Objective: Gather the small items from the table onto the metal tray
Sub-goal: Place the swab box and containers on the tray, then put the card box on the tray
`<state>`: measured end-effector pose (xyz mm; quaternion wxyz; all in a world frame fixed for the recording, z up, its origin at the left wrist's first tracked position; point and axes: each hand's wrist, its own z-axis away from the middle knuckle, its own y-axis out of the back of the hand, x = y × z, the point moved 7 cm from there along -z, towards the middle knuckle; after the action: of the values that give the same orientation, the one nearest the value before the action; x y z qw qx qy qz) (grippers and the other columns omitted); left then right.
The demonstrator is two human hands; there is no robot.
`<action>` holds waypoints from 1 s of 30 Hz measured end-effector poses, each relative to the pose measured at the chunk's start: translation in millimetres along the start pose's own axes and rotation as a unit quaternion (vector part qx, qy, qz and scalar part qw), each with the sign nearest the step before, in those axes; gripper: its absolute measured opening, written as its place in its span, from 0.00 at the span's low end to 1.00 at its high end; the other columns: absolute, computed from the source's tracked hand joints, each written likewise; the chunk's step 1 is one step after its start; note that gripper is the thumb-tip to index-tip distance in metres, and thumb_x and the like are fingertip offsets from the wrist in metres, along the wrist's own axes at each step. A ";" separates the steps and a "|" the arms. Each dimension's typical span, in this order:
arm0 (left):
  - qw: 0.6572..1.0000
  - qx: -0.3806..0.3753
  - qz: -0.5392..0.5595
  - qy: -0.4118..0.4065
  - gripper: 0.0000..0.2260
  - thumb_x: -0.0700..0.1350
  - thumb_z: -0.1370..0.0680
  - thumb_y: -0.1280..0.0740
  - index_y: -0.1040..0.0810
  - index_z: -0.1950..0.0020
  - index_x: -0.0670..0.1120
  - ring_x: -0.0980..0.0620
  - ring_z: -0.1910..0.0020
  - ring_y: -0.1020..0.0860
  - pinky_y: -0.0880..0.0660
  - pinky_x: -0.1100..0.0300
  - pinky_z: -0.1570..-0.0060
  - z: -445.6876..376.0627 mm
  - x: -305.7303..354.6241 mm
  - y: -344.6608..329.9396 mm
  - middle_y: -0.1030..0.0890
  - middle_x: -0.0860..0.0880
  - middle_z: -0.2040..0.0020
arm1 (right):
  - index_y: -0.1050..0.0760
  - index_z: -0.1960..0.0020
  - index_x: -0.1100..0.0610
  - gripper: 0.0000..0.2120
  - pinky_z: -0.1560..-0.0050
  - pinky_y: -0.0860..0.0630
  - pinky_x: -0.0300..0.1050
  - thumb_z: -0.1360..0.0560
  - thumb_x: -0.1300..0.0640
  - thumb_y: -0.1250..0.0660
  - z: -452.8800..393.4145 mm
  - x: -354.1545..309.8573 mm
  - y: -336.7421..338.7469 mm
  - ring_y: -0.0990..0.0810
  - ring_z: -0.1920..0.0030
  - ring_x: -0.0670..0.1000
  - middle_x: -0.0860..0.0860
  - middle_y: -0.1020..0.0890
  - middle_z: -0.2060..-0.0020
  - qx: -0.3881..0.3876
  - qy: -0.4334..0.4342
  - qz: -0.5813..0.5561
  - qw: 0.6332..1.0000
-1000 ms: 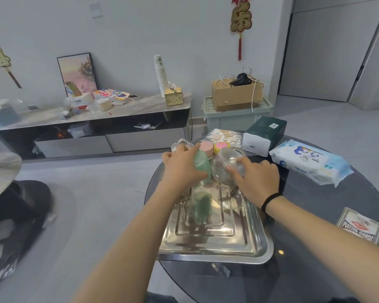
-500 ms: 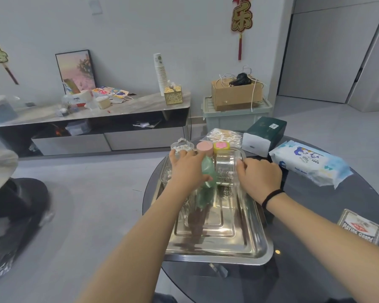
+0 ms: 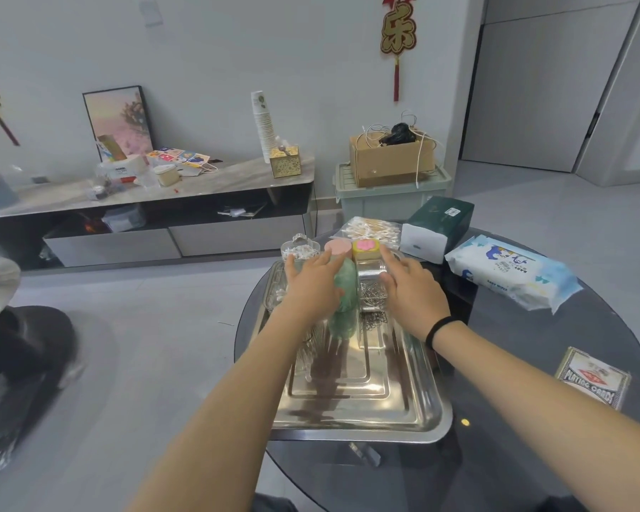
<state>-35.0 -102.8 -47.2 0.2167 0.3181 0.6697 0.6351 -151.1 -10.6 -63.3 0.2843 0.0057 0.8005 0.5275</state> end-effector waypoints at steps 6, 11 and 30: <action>0.999 0.009 0.021 -0.023 0.30 0.47 0.22 0.38 0.48 0.23 0.54 0.50 0.23 0.48 0.68 0.40 0.31 11.7 11.3 4.1 0.46 0.48 0.22 | 0.53 0.25 0.43 0.26 0.37 0.32 0.55 0.21 0.45 0.51 10.8 -1.4 4.4 0.34 0.34 0.61 0.57 0.38 0.29 0.012 0.017 -0.003 1.000; 0.998 0.012 0.032 -0.047 0.29 0.48 0.22 0.37 0.45 0.24 0.54 0.50 0.23 0.50 0.69 0.40 0.31 24.4 27.2 9.0 0.47 0.49 0.22 | 0.50 0.26 0.43 0.25 0.39 0.30 0.55 0.22 0.44 0.49 18.8 -0.7 8.7 0.34 0.35 0.61 0.57 0.38 0.30 -0.021 0.010 0.019 1.000; 0.971 -0.088 0.102 -0.199 0.20 0.46 0.22 0.40 0.32 0.29 0.50 0.47 0.33 0.31 0.46 0.48 0.31 70.7 187.8 -31.4 0.26 0.48 0.32 | 0.44 0.28 0.43 0.41 0.32 0.42 0.53 0.36 0.33 0.33 126.7 145.4 78.1 0.44 0.28 0.61 0.58 0.39 0.28 -0.277 -0.138 0.186 0.933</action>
<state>-122.8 79.6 -64.0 0.3066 0.4842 0.5186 0.6344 -237.2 175.6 -98.1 0.2788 0.1483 0.5604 0.7657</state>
